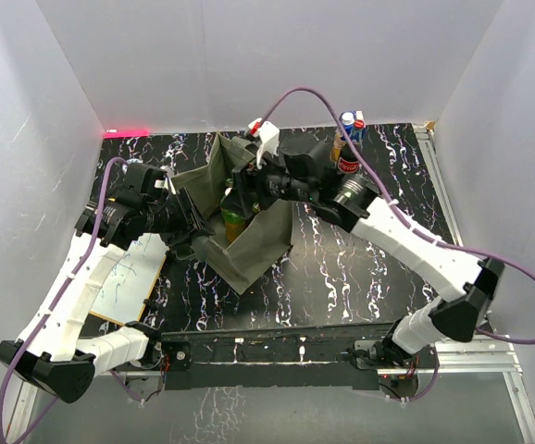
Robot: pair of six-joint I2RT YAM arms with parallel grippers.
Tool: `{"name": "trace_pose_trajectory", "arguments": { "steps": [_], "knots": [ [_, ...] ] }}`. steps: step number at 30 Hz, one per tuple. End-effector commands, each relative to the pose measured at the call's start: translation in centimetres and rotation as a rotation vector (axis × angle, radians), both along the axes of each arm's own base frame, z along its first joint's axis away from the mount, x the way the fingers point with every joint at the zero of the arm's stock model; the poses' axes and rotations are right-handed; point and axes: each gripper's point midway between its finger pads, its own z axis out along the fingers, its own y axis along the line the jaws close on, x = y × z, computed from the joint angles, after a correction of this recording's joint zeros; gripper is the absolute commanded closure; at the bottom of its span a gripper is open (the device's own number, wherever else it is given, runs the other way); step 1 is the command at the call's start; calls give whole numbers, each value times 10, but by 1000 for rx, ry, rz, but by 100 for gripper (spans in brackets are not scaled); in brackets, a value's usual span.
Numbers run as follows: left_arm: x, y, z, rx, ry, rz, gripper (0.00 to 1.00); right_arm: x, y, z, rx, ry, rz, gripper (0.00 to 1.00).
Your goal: Take the beverage out of the canvas bag
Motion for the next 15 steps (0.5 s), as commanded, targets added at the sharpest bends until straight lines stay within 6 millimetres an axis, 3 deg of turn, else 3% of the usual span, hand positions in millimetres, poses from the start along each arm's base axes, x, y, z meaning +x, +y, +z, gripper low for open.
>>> {"name": "trace_pose_trajectory", "arguments": {
  "steps": [1, 11, 15],
  "knots": [
    [-5, -2, 1, -16, -5, -20, 57, 43, -10, -4, -131, -100, -174, 24],
    [4, -2, -2, 29, -1, -64, 57, 79, 22, -40, -250, -138, -136, 22],
    [8, 2, -2, 83, -6, -98, 57, 91, 34, -70, -314, -126, -122, 22]
  ]
}}
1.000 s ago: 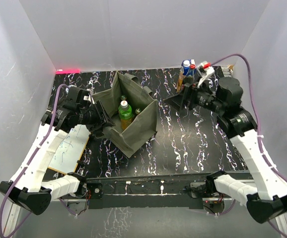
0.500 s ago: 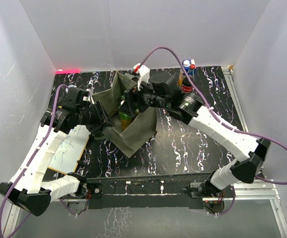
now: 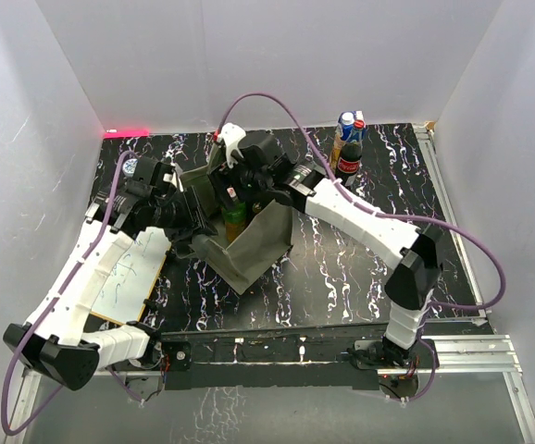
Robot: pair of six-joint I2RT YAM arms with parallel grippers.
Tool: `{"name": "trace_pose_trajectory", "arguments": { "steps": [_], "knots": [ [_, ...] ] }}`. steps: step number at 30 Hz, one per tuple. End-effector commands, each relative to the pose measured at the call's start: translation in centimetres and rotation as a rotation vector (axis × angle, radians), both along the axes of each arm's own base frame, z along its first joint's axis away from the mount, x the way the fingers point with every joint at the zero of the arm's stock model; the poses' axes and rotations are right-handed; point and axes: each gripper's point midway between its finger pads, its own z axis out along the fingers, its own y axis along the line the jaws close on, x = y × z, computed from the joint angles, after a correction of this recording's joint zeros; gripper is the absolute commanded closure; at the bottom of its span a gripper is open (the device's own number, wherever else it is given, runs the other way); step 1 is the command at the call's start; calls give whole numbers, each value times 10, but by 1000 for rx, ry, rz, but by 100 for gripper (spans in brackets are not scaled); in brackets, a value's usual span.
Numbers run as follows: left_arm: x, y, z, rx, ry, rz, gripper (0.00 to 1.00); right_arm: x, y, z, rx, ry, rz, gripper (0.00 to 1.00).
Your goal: Take the beverage out of the canvas bag
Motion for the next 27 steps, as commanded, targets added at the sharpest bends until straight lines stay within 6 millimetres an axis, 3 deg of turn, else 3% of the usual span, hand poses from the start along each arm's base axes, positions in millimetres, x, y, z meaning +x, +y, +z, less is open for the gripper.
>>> {"name": "trace_pose_trajectory", "arguments": {
  "steps": [1, 8, 17, 27],
  "knots": [
    [1, 6, 9, 51, -29, -56, 57, 16, 9, 4, -23, -67, 8, 22],
    [1, 8, 3, 82, -20, -86, 56, 23, 12, -25, -87, -50, 4, 26],
    [2, 6, -2, 85, -2, -108, 56, 16, 8, -45, -88, -60, 18, 43],
    [-1, 5, -3, 78, 4, -108, 56, 27, 9, -43, -67, -120, -11, 35]
  ]
}}
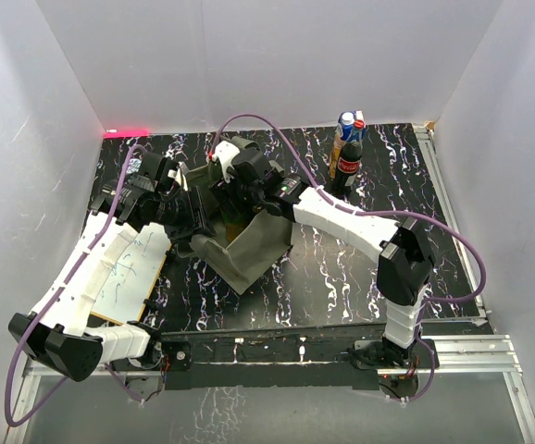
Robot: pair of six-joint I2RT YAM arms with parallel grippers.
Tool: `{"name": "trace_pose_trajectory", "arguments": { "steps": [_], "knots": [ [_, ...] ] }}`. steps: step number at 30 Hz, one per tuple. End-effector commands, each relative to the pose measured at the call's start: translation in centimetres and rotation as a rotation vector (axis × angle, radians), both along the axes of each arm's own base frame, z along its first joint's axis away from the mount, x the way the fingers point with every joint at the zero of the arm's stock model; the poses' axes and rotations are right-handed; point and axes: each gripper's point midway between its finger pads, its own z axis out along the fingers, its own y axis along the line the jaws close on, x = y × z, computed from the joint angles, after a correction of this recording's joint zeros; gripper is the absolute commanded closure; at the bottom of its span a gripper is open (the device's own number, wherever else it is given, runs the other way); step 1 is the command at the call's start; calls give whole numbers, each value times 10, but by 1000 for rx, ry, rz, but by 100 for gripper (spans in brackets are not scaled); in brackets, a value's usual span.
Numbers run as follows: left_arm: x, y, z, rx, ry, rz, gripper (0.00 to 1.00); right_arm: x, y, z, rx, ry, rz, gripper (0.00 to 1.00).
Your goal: Take the beverage out of the canvas bag
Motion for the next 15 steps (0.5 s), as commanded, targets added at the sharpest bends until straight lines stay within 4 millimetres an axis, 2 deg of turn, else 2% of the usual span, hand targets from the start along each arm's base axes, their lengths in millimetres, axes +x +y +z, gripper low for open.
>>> {"name": "trace_pose_trajectory", "arguments": {
  "steps": [1, 4, 6, 11, 15],
  "knots": [
    [-5, 0, 6, -10, 1, -13, 56, 7, 6, 28, 60, -86, -5, 35],
    [-6, 1, 7, -5, 0, -11, 56, 9, 7, 29, 63, -88, -10, 37],
    [-5, 1, 7, -5, -1, -8, 56, 10, 6, 31, 70, -92, -21, 41],
    [-4, 1, 8, -5, -4, -8, 56, 12, 9, 46, 90, -115, -14, 67],
    [-3, 0, 8, -8, 0, -10, 56, 12, 11, 64, 120, -136, -10, 82]
  ]
}}
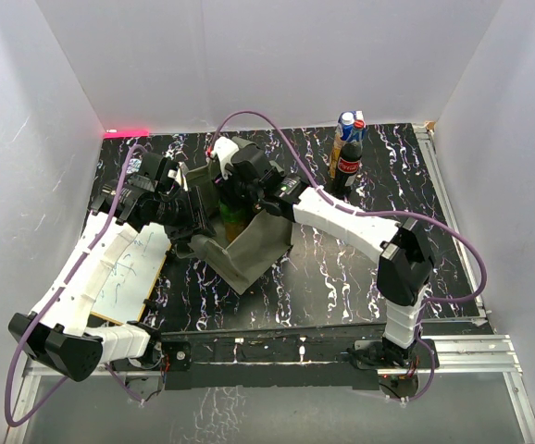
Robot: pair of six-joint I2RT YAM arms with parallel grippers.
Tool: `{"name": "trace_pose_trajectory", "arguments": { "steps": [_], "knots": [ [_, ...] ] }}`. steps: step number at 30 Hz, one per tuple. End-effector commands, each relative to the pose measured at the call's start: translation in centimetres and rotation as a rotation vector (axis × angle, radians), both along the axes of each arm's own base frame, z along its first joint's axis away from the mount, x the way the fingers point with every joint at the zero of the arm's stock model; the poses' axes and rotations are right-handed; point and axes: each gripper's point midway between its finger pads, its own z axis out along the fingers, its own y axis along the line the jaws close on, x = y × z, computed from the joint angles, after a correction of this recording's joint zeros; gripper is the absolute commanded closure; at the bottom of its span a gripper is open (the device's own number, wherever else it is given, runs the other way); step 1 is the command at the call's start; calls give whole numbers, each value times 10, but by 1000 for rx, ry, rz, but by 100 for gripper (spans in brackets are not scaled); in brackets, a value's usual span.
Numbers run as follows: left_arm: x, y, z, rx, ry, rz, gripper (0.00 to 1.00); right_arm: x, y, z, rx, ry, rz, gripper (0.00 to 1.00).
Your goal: Take the beverage out of the canvas bag
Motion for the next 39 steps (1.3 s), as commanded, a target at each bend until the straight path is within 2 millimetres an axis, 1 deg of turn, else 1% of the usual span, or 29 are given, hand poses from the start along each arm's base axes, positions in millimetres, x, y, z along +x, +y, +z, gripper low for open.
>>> {"name": "trace_pose_trajectory", "arguments": {
  "steps": [1, 2, 3, 9, 10, 11, 12, 17, 21, 26, 29, 32, 33, 34, 35, 39],
  "knots": [
    [-3, -1, 9, -10, -1, -11, 56, 4, 4, 55, 90, -91, 0, 87],
    [-3, -1, 8, -11, 1, -12, 56, 3, 5, 62, 102, -95, 2, 91],
    [-3, -1, 8, -11, 3, -12, 56, 3, 5, 69, 115, -101, 4, 92],
    [-4, -2, 5, -20, 12, -4, 56, -5, 5, 123, 244, -134, 1, 92],
    [-4, -2, 5, -21, 13, 0, 56, -5, 6, 128, 263, -135, -3, 92],
    [-5, -2, 5, -21, 12, 4, 56, -9, 2, 143, 298, -147, -7, 92],
    [-5, -2, 5, -24, 11, 7, 56, -12, -1, 154, 324, -155, -14, 92],
    [-5, -2, 5, -28, 11, 18, 56, -23, -15, 196, 425, -179, -46, 92],
    [-5, -2, 4, -28, 12, 21, 56, -35, -34, 230, 505, -202, -79, 92],
    [-5, -1, 2, -21, 18, 23, 56, -56, -66, 274, 613, -235, -124, 92],
    [-5, 0, 1, -15, 21, 26, 56, -71, -90, 302, 675, -265, -150, 92],
    [-6, 2, 0, -7, 22, 30, 56, -87, -119, 328, 723, -304, -182, 92],
    [-6, 3, 0, -4, 22, 31, 56, -90, -127, 332, 725, -314, -197, 92],
    [-7, 3, 0, -2, 24, 33, 56, -96, -140, 341, 732, -334, -214, 92],
    [-8, 4, -1, 2, 26, 35, 56, -100, -151, 345, 733, -345, -234, 92],
    [-10, 6, -4, 11, 36, 36, 56, -118, -193, 353, 730, -373, -313, 92]
  ]
}}
